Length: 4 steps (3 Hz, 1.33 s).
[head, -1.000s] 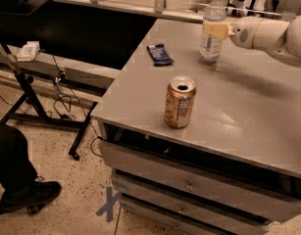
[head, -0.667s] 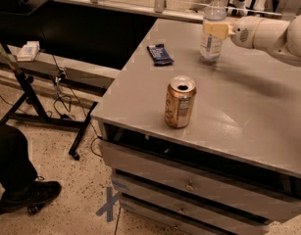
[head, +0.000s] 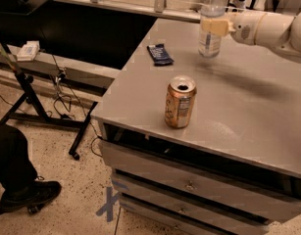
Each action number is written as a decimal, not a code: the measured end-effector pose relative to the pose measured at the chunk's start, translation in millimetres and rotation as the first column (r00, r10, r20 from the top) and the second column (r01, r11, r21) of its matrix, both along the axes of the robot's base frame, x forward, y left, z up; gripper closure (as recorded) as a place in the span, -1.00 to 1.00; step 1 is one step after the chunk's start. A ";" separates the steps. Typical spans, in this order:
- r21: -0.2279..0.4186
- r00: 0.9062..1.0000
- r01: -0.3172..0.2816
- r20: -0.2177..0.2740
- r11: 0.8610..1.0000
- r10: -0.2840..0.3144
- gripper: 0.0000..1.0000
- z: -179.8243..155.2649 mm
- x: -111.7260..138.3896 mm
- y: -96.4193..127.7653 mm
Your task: Move blue plastic bottle near orange can
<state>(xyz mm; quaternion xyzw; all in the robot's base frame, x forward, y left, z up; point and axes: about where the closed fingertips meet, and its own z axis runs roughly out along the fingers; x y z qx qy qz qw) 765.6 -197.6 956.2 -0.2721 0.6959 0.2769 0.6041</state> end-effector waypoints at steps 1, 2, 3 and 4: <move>-0.034 0.979 -0.116 0.162 0.993 0.120 1.00 51.6 -35.6 30.6; -0.070 0.945 -0.186 0.259 0.980 0.198 1.00 85.2 -61.8 49.1; -0.045 0.951 -0.174 0.252 0.984 0.180 1.00 94.8 -82.0 35.0; 0.015 0.975 -0.103 0.200 0.995 0.098 1.00 98.9 -99.2 -1.4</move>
Offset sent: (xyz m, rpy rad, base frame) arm -0.0968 0.0635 0.1250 -0.0720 -0.3972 0.2795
